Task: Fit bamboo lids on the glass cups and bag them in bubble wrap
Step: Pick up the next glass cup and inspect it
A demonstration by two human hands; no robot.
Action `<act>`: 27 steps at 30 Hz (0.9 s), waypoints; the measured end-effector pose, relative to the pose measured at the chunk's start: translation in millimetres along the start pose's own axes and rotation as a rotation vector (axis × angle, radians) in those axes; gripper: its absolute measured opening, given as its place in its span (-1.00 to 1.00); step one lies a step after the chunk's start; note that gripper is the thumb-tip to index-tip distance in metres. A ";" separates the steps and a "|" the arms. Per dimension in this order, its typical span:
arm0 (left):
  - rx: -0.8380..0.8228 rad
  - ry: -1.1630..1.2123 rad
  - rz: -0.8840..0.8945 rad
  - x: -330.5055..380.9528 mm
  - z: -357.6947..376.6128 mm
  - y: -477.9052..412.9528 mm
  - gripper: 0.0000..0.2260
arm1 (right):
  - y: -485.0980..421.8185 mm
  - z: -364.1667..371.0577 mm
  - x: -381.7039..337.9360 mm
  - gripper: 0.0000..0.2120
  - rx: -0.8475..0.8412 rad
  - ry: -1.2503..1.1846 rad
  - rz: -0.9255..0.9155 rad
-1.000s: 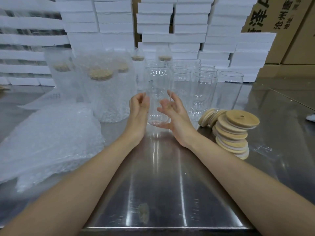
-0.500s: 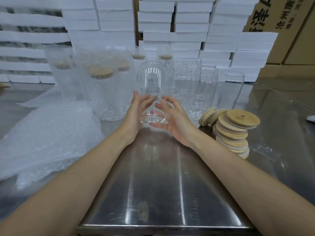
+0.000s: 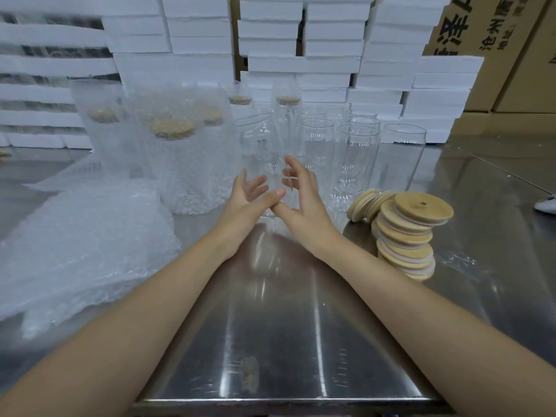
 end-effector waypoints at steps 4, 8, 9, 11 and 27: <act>0.093 0.050 -0.010 -0.3 -7.8 -2.0 -0.23 | 3.5 1.6 -19.1 -0.46 -0.053 0.259 -0.046; 0.117 0.057 -0.052 -6.2 -5.7 -2.7 -0.22 | 7.6 -4.0 -32.0 -0.46 -0.037 1.010 -0.054; 0.134 0.059 -0.061 -7.6 -6.3 -3.2 -0.19 | 9.2 -4.7 -31.1 -0.48 -0.063 1.123 -0.013; 0.168 0.071 -0.079 -9.6 -8.6 -5.1 -0.14 | 11.0 -8.2 -24.1 -0.52 -0.139 1.293 0.100; 0.140 0.061 -0.117 -10.7 -6.2 -6.7 -0.01 | 7.4 -41.6 -9.3 -0.60 -0.239 1.276 0.450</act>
Point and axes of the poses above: each hand's wrist, its own y-axis away from the middle knuckle, its own z-axis out of the palm, x = y × z, the point moved 6 cm from there along -y, towards the middle knuckle, and after that the axes turned 4 degrees about x, right-handed, at the moved point
